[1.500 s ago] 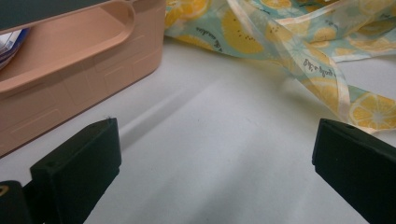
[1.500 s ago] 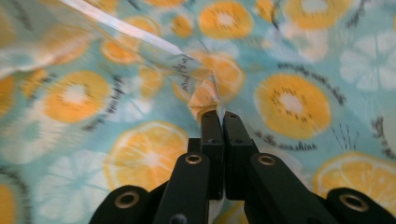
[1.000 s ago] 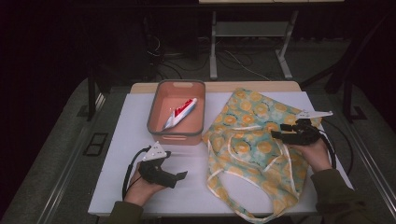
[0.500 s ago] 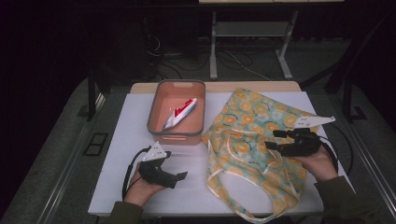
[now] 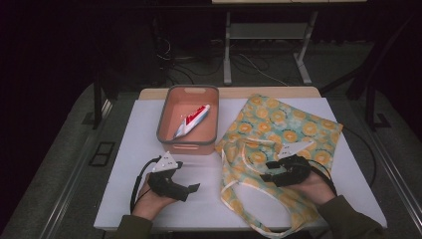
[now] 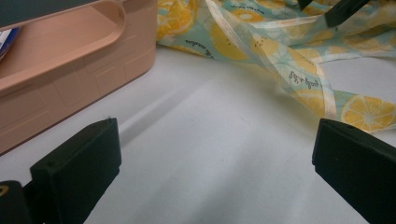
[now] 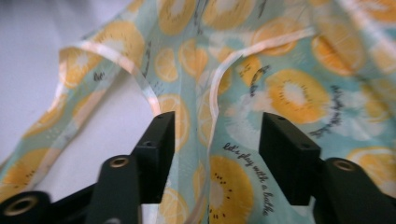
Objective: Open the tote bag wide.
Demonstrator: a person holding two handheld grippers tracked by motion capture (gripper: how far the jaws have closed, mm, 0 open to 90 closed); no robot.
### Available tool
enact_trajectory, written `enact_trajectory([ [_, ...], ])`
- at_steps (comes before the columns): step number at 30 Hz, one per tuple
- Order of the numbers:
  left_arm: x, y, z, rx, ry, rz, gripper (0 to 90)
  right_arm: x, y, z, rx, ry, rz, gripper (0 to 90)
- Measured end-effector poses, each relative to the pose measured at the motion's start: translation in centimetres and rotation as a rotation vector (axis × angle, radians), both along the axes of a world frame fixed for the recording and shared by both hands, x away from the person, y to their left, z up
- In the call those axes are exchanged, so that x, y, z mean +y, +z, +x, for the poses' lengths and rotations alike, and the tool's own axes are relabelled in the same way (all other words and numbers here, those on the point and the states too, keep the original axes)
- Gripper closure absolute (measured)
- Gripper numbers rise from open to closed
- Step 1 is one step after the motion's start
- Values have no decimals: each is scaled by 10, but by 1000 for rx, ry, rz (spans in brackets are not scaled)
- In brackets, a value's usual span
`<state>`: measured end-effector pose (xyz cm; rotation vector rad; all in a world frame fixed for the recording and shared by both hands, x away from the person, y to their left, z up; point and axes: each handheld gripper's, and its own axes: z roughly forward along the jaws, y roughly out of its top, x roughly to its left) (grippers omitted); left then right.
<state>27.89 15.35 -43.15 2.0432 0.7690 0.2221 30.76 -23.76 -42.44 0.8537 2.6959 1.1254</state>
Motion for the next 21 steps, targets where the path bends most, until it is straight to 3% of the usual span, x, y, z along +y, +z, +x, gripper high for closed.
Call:
enact_trajectory([
  [5, -1, 0, 0, -1, -2, 2, 0, 7, -13, 2, 18, 33, -76, 562],
  [8, -1, 0, 0, 0, -2, 1, 0, 6, -17, 2, 17, 44, -96, 654],
  [13, -1, 0, 0, 1, -4, 3, 2, 6, -17, 2, 38, 86, -85, 878],
  [21, -1, 0, 0, -1, -7, -1, 2, 10, -13, -4, 92, 128, -6, 894],
])
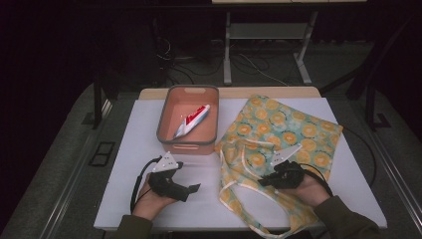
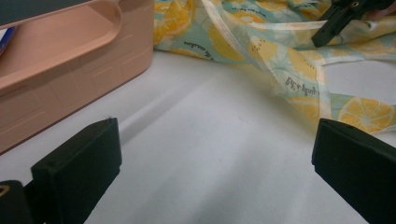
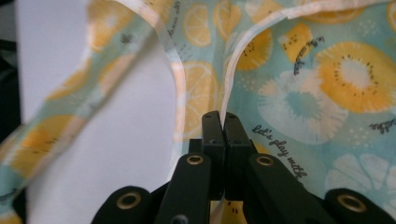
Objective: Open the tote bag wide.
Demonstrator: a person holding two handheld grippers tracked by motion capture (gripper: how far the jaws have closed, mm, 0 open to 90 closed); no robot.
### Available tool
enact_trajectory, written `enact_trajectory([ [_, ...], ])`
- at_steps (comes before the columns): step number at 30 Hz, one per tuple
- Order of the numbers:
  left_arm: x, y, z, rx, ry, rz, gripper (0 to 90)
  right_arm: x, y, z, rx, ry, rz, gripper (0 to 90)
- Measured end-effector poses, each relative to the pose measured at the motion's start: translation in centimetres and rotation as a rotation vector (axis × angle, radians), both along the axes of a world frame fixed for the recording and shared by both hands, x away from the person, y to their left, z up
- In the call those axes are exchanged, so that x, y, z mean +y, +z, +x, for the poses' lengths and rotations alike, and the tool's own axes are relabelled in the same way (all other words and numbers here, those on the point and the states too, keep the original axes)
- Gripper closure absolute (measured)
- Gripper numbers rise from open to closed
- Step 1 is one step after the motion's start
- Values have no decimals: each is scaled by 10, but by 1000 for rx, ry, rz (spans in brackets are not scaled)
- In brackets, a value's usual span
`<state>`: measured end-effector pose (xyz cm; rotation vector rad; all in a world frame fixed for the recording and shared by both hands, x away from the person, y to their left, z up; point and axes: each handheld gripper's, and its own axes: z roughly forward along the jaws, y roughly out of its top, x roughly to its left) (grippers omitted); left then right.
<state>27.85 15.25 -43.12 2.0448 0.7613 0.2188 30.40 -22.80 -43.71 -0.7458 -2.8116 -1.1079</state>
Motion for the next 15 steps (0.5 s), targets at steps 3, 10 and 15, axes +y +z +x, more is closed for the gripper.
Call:
enact_trajectory([
  [3, 0, 0, 0, -1, -1, 0, 2, 1, 6, -2, -3, 1, 43, 894],
  [10, 0, 1, 0, -2, -1, 1, 2, -8, 31, 8, -108, -85, 127, 894],
  [15, 0, 1, 0, -1, -1, 1, 2, -25, 46, 28, -169, -192, 179, 894],
])
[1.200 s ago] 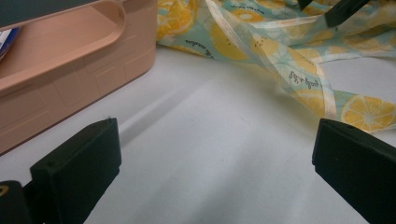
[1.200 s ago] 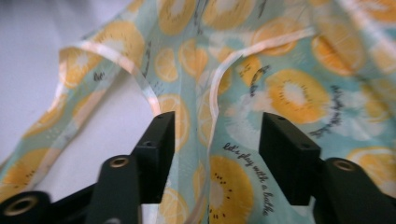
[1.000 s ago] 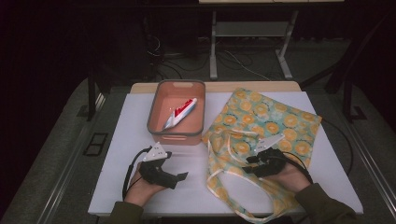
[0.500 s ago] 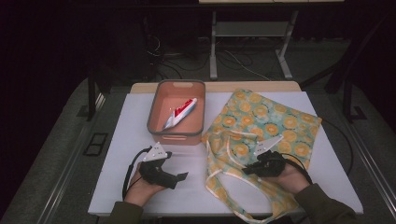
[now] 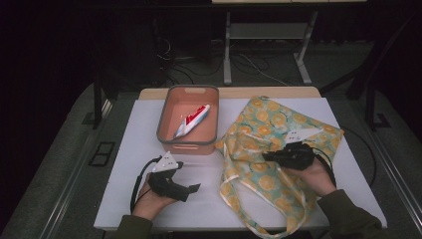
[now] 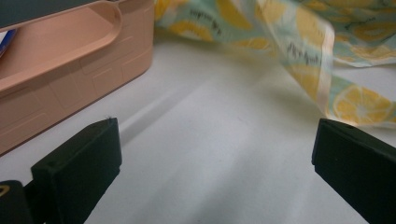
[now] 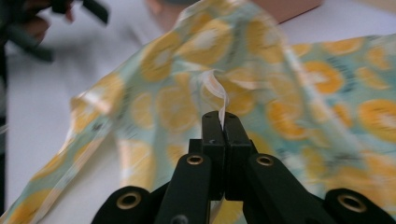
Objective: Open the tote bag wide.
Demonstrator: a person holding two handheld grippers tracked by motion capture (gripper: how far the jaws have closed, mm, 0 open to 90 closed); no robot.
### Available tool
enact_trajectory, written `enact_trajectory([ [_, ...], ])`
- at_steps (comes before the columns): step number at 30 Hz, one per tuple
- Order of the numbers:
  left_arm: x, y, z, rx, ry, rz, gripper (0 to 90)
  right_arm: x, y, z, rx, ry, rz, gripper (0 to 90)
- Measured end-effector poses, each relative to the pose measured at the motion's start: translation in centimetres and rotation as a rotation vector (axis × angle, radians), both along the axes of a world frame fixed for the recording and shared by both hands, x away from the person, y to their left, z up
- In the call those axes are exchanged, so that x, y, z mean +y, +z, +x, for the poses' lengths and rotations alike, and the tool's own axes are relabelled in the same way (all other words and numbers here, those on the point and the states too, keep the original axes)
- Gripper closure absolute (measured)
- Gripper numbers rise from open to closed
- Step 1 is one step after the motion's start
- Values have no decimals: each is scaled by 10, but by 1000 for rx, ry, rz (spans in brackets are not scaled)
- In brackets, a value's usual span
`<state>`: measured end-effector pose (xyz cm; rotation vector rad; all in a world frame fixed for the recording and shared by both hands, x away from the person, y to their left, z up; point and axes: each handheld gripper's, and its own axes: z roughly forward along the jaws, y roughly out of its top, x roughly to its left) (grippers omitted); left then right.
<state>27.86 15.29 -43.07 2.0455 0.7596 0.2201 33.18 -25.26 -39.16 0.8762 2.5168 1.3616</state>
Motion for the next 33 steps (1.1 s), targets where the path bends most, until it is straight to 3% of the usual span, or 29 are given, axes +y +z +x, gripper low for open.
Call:
enact_trajectory([
  [5, 0, 0, 0, -1, -2, 1, 2, -14, 6, 19, -19, -90, 40, 894],
  [9, 0, 0, 0, -1, -1, 0, 2, -21, 4, 31, -26, -151, 41, 894],
  [13, 0, 1, -1, -4, -3, -6, 2, -29, -5, 41, -16, -224, -10, 894],
  [16, -1, 1, -1, -3, -7, -5, 2, -41, -11, 46, 7, -268, -9, 894],
  [21, -9, 3, 0, -7, -23, -13, 5, -45, -13, 46, 14, -271, -4, 894],
  [27, -39, 9, 13, -9, -77, -70, 47, -41, -13, 44, 8, -249, -9, 894],
  [31, -71, 7, 22, -4, -118, -72, 88, -40, -12, 43, 4, -242, -9, 894],
  [33, -88, 4, 26, -8, -138, -47, 109, -39, -13, 43, 6, -238, -10, 894],
])
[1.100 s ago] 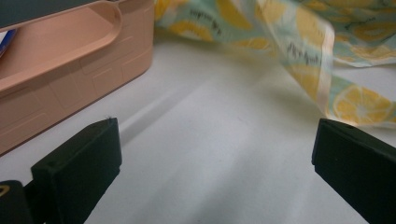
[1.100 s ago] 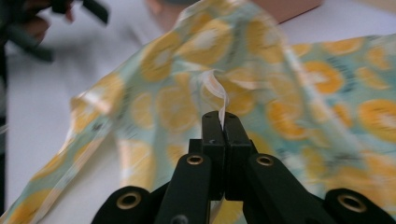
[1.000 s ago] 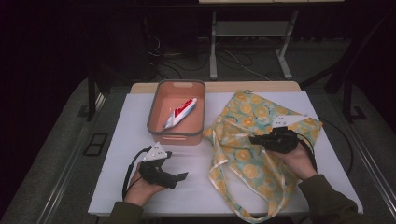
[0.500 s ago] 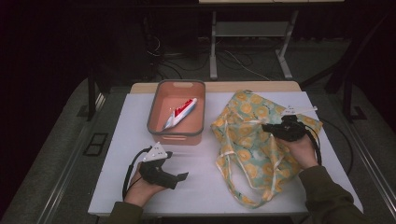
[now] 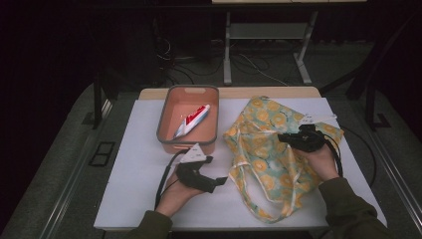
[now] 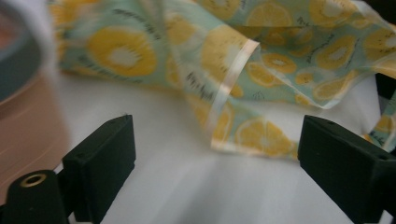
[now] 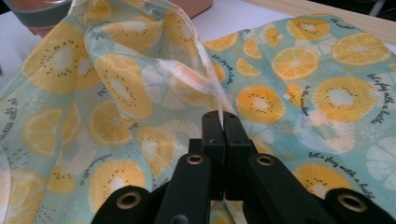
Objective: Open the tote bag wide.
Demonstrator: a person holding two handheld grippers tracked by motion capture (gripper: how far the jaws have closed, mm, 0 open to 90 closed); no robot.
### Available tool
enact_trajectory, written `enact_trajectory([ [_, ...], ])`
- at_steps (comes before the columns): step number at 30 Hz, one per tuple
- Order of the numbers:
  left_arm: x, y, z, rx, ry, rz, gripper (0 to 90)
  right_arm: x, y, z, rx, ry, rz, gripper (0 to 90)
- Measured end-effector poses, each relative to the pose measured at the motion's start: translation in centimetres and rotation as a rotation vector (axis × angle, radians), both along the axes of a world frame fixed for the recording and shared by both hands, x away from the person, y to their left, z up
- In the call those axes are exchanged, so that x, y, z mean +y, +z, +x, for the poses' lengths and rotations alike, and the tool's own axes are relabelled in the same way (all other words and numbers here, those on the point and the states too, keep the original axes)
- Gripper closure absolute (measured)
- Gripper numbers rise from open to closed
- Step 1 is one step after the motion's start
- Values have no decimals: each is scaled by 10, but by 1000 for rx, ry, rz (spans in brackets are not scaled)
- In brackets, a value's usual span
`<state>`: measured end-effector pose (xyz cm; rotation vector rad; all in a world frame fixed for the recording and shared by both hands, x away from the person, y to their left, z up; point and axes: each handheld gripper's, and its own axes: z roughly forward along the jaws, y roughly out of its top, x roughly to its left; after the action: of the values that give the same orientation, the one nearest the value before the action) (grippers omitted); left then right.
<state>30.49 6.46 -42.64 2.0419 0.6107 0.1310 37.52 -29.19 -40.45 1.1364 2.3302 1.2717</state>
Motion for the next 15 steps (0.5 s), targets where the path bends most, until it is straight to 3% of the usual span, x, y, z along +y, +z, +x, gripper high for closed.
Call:
enact_trajectory([
  [3, -21, -4, 7, 2, -5, -4, 137, 1, 0, 0, 1, 6, 0, 894],
  [6, -34, -8, 14, -12, 17, 22, 179, 1, 0, -1, -1, 10, 0, 894],
  [7, -35, -8, 16, -19, 20, 23, 240, 1, 0, -1, -1, 11, -1, 894],
  [10, -35, -8, 18, -40, 25, 41, 624, 2, -1, -2, -5, 16, -5, 894],
  [12, -30, -5, 17, -38, 32, 62, 812, 1, 0, -2, -7, 11, -4, 894],
  [15, -16, 0, 15, -17, 32, 82, 883, -5, 2, -2, -12, -4, 5, 894],
])
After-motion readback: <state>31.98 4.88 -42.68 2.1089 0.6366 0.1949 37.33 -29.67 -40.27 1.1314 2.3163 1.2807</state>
